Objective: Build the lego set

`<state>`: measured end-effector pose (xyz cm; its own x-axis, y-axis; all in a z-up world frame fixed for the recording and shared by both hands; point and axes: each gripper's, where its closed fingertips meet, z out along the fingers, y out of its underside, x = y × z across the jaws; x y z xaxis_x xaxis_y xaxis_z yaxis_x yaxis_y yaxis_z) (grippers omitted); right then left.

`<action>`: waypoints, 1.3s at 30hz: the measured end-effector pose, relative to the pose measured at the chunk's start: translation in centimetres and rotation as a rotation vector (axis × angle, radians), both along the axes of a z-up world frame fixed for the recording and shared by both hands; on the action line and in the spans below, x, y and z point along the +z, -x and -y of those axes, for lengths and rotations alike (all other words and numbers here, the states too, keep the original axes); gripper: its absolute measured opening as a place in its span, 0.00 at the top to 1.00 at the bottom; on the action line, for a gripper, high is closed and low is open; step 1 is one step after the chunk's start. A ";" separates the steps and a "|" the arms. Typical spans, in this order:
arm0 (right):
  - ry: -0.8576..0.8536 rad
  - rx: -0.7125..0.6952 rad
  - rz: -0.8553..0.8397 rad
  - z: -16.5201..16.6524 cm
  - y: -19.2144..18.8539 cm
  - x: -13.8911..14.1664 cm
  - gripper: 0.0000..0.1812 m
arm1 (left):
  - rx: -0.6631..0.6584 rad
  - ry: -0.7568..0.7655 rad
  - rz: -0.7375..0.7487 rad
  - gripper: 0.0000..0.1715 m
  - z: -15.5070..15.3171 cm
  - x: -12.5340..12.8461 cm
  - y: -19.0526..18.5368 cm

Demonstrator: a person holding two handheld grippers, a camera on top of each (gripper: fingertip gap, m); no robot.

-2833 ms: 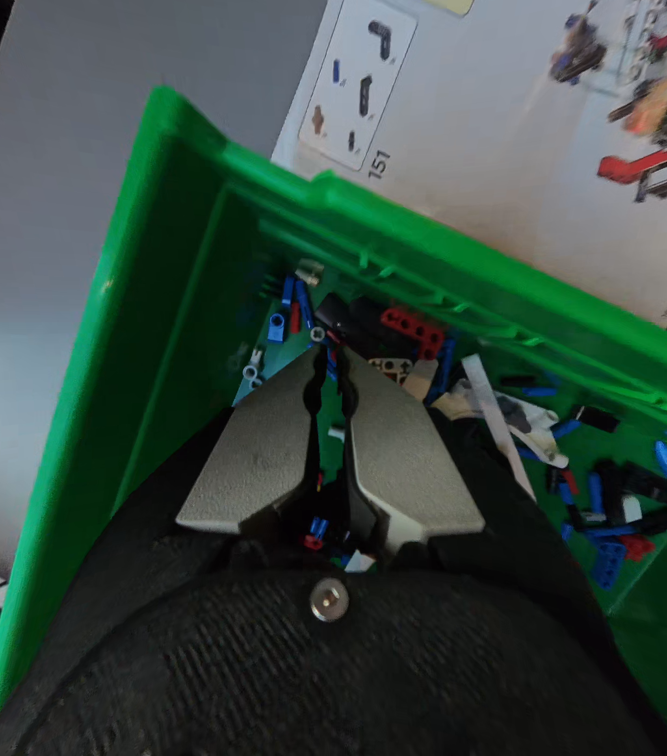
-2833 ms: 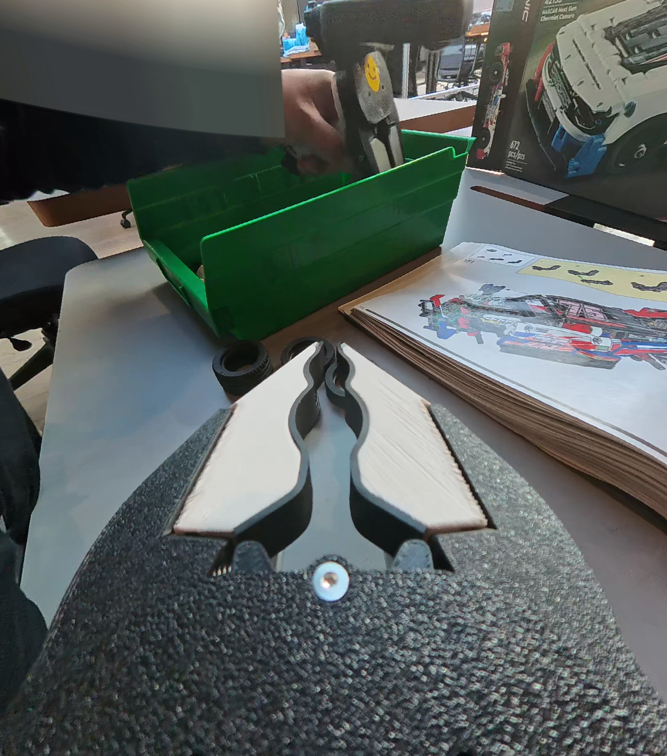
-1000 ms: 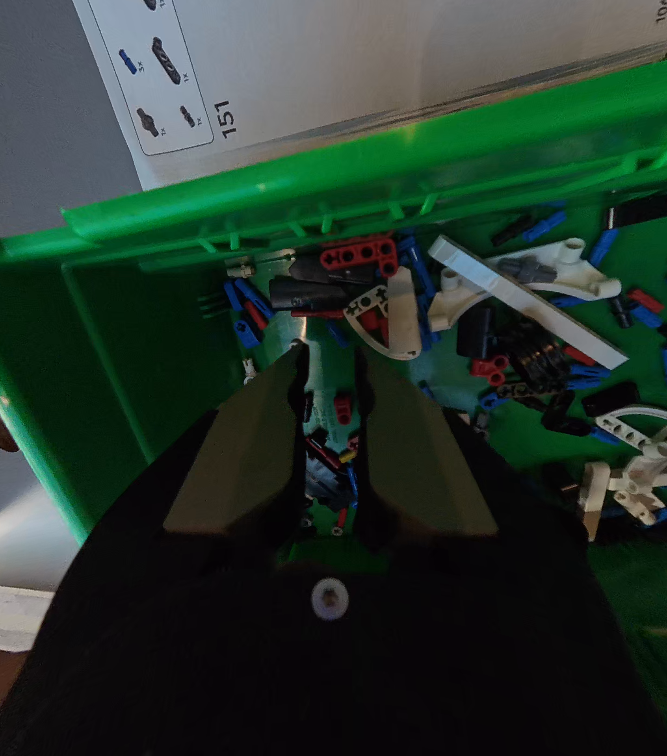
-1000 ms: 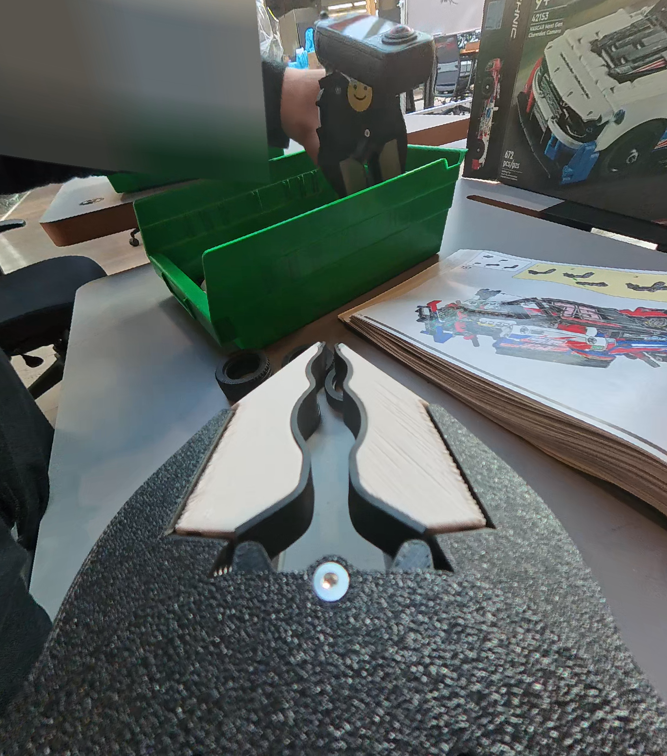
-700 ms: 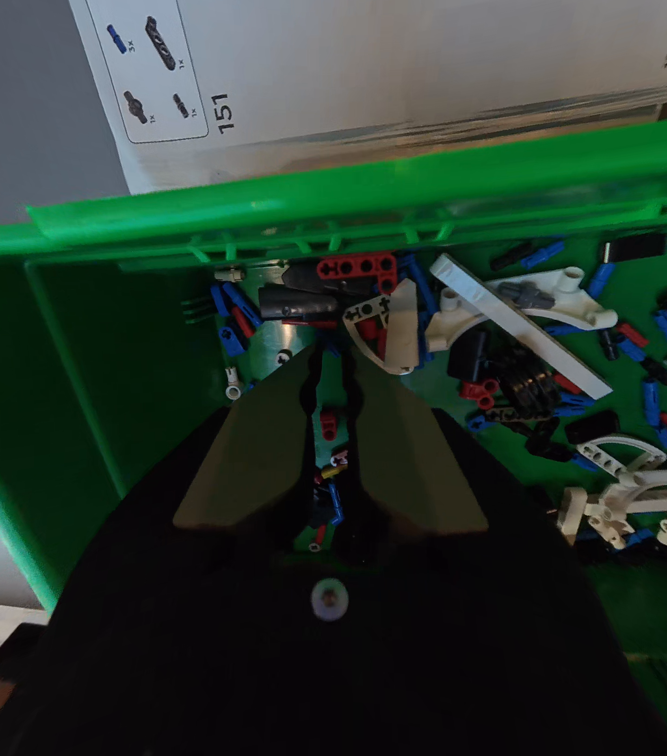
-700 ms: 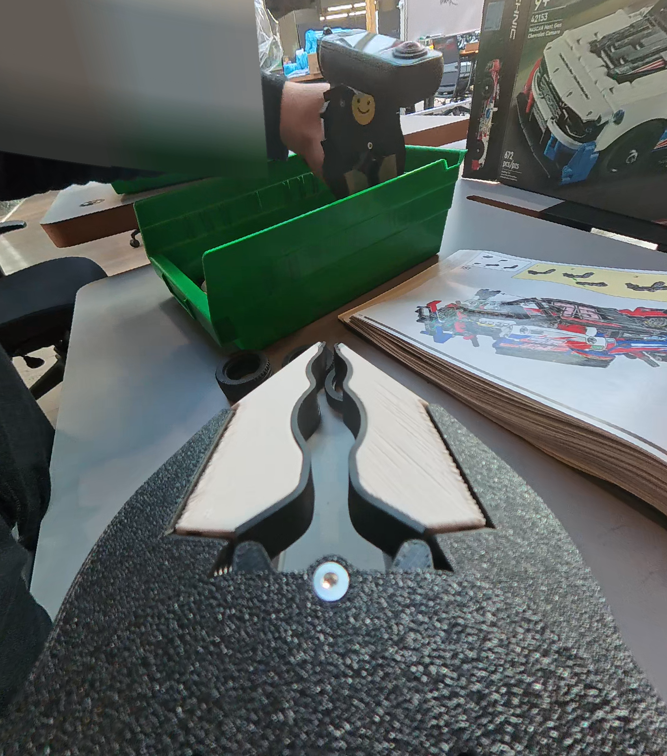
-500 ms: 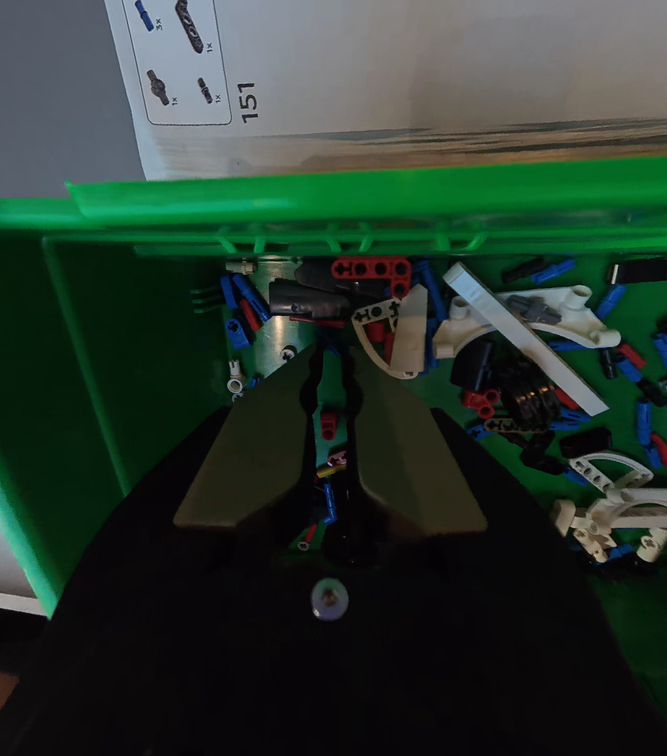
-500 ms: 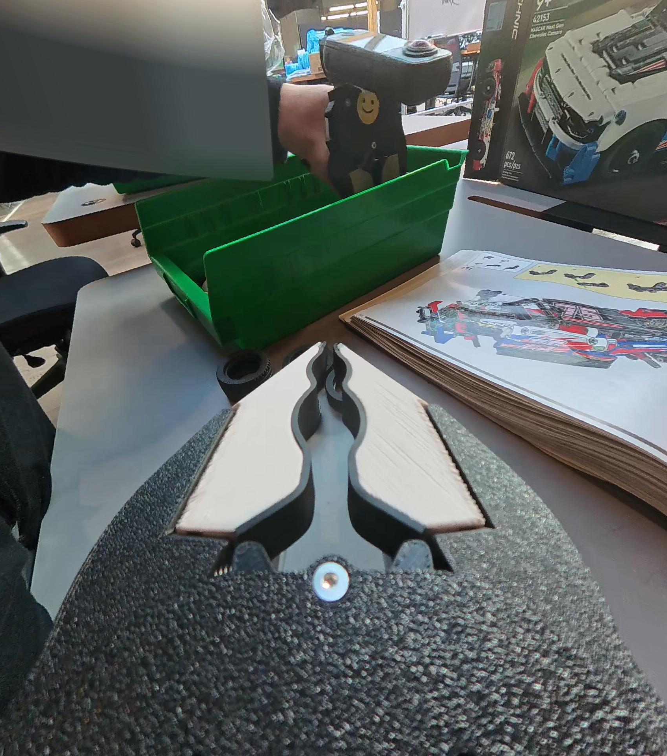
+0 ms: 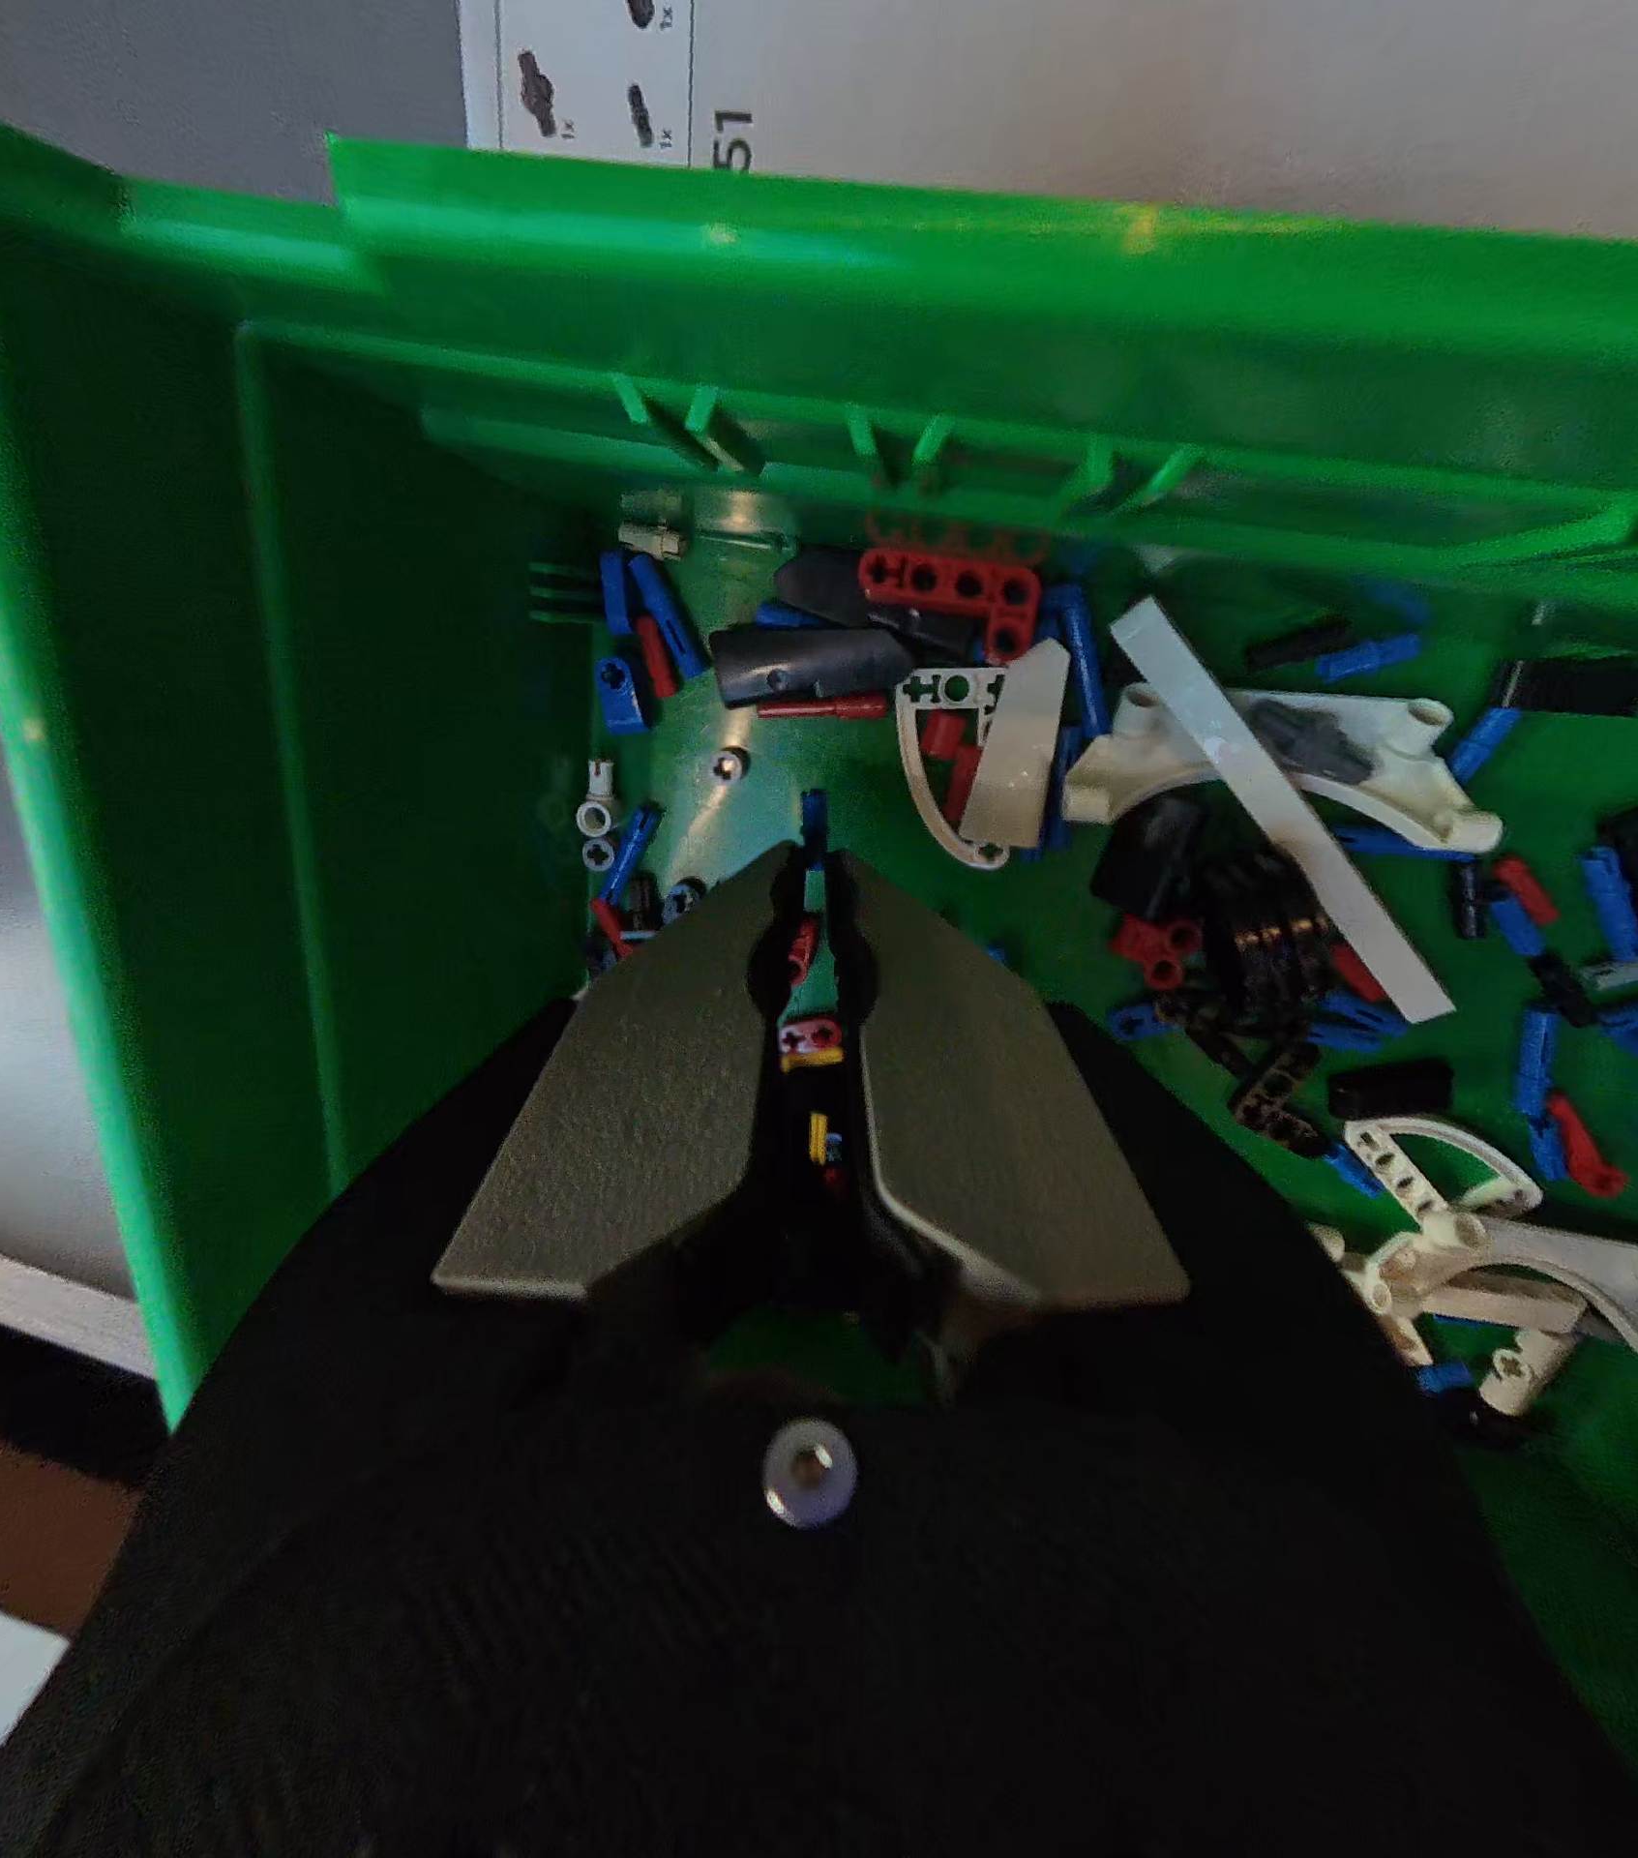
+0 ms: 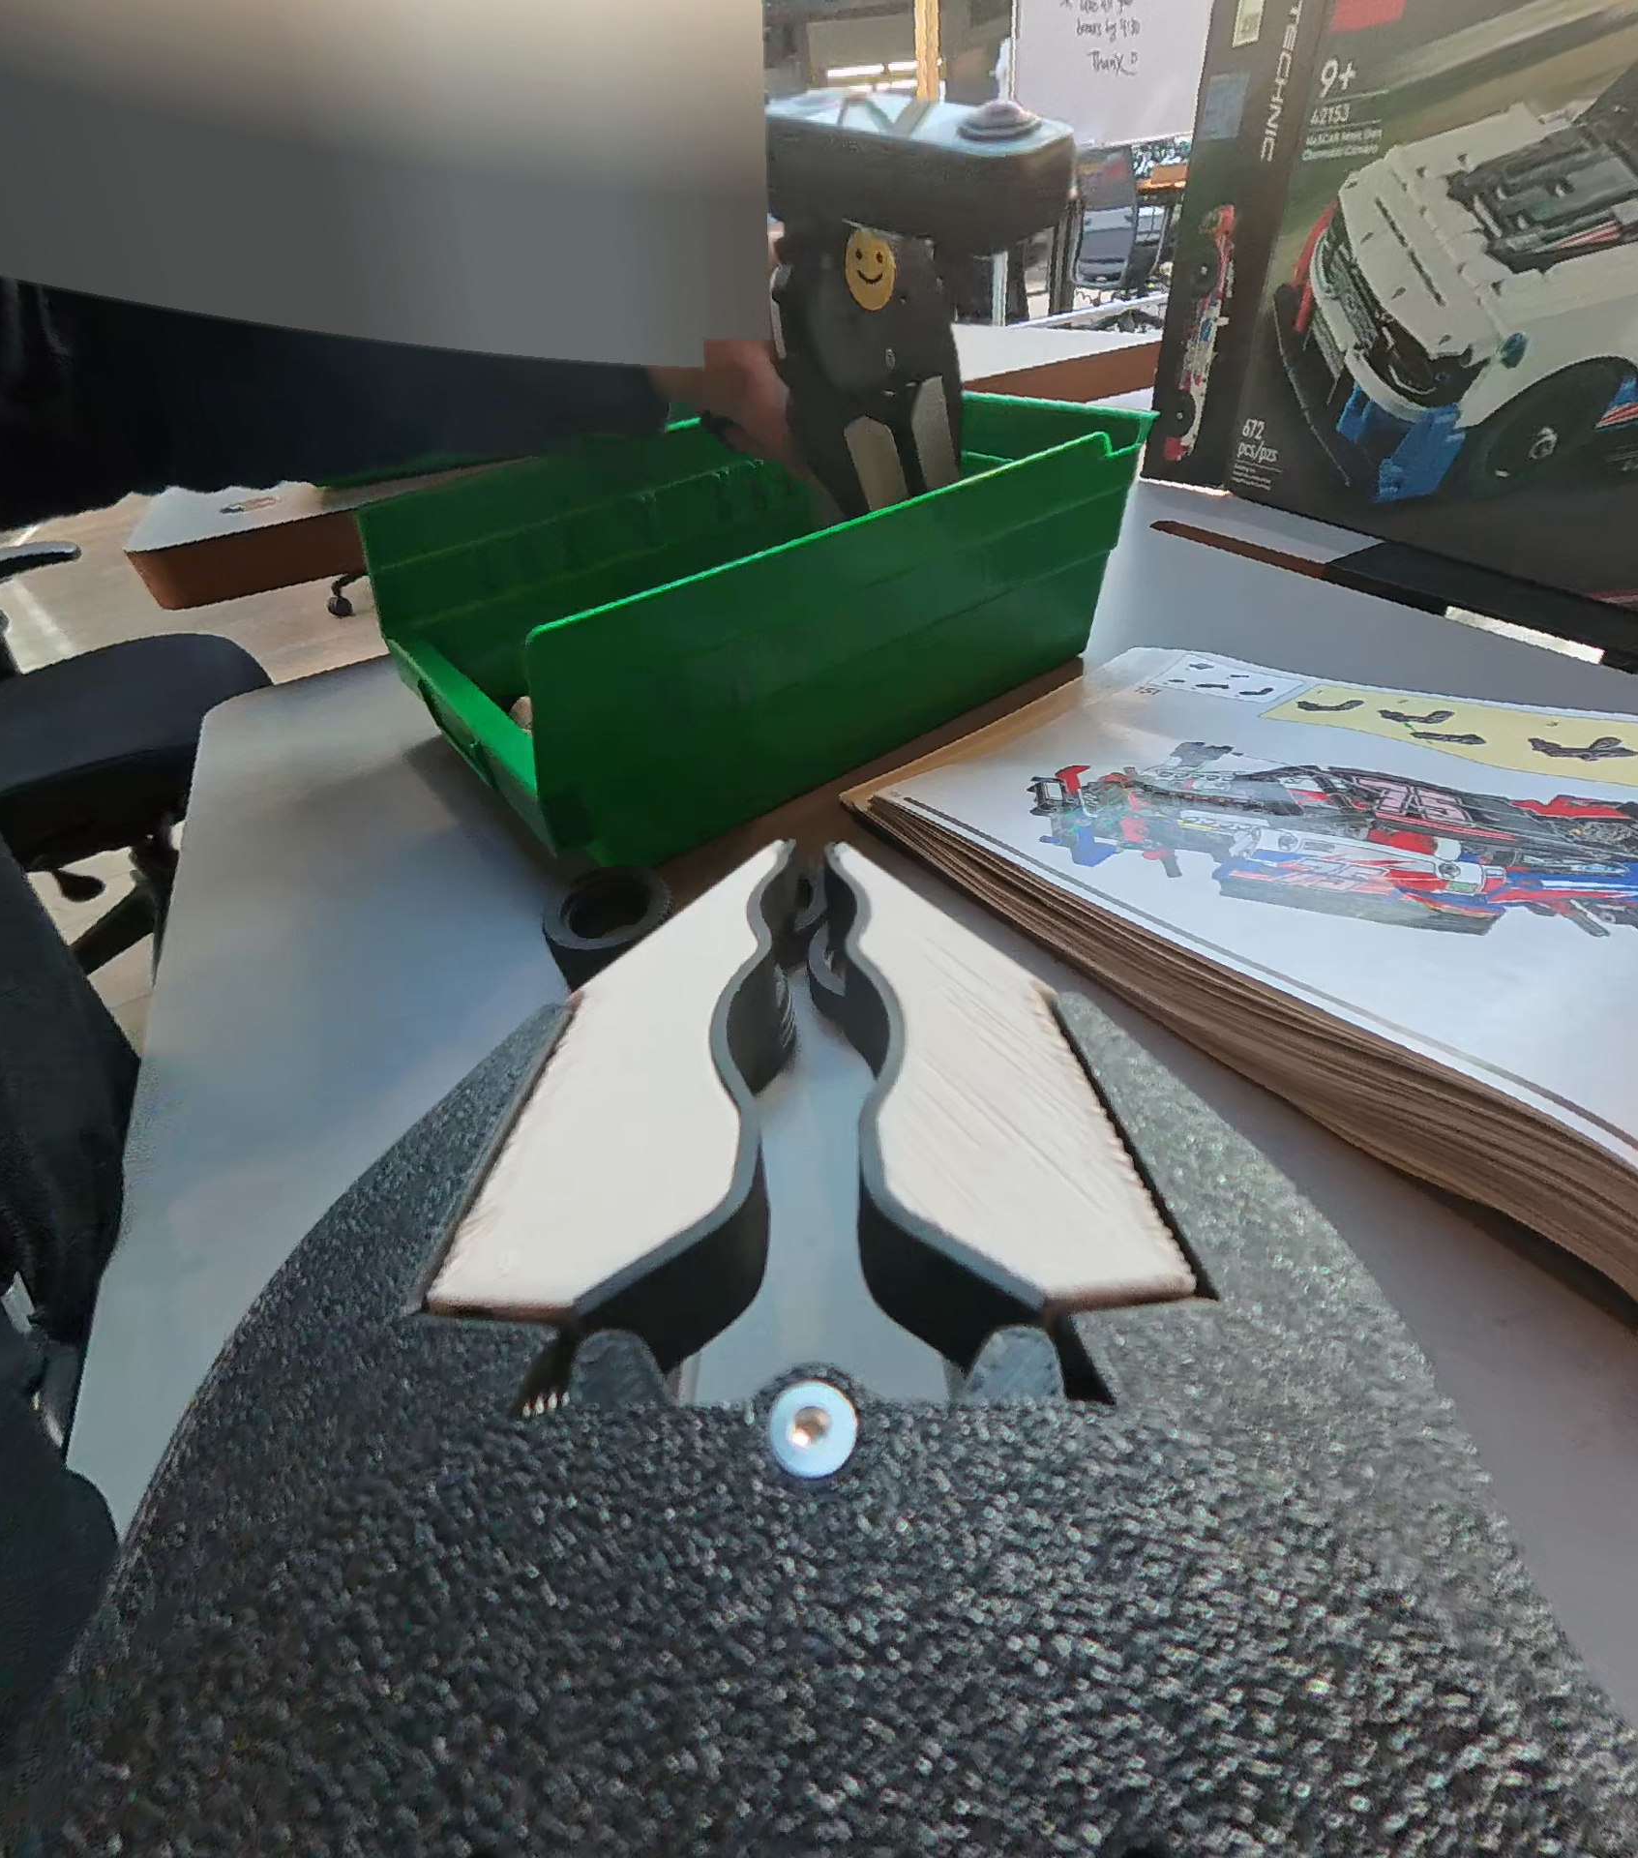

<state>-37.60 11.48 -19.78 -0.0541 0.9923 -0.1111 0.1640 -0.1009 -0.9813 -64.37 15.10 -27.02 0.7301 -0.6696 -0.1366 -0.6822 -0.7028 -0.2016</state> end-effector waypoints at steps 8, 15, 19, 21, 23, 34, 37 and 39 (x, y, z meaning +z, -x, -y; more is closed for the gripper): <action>0.002 -0.006 0.047 0.7 2.2 0.1 0.89 | -0.078 -0.343 0.050 0.99 2.4 8.4 -5.7; 0.233 0.152 -0.030 2.0 7.0 5.9 0.90 | -0.277 -0.583 0.117 0.99 5.0 12.7 -17.0; 0.266 0.179 -0.047 2.4 6.8 7.0 0.91 | -0.297 -0.618 0.179 1.00 6.2 13.1 -19.7; 0.256 0.194 -0.066 2.9 6.3 7.5 0.94 | -0.303 -0.625 0.179 1.00 6.6 13.1 -20.3; 0.230 0.183 -0.055 3.0 6.1 7.5 0.95 | -0.301 -0.631 0.189 1.00 6.7 13.1 -20.6; 0.220 0.185 -0.014 3.7 6.4 6.8 0.97 | -0.275 -0.649 0.232 1.00 6.9 13.0 -21.2; 0.186 0.169 0.000 3.6 6.3 6.6 0.97 | -0.234 -0.632 0.309 0.99 6.9 12.8 -21.4; 0.154 0.142 0.019 3.2 5.9 6.3 0.98 | -0.171 -0.604 0.351 0.92 7.2 12.5 -20.6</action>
